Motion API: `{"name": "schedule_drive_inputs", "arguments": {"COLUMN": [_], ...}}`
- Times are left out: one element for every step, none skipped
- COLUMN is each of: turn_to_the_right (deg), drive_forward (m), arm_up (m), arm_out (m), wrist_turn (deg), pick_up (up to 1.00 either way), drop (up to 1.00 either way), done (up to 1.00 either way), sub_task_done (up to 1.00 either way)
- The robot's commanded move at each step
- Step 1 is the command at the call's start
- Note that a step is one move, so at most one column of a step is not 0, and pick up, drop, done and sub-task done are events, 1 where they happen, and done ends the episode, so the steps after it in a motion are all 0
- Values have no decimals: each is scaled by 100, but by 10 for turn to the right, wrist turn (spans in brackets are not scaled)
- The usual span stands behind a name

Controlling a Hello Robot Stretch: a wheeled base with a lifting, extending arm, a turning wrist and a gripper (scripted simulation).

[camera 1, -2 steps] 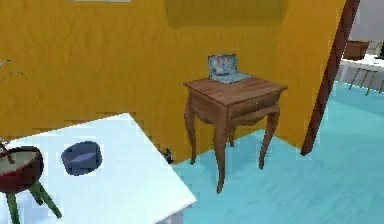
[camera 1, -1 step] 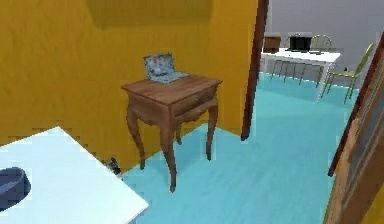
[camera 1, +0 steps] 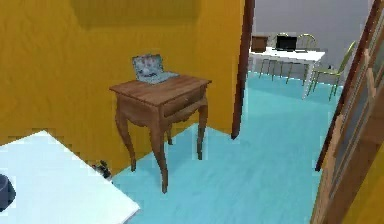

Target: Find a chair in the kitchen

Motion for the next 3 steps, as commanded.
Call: {"name": "schedule_drive_inputs", "arguments": {"turn_to_the_right": [0, 300, 0], "drive_forward": [55, 0, 100], "arm_up": [0, 0, 0], "arm_out": [0, 0, 0], "wrist_turn": [0, 0, 0], "pick_up": [0, 0, 0], "drop": [0, 0, 0], "done": [0, 0, 0], "sub_task_done": [0, 0, 0]}}
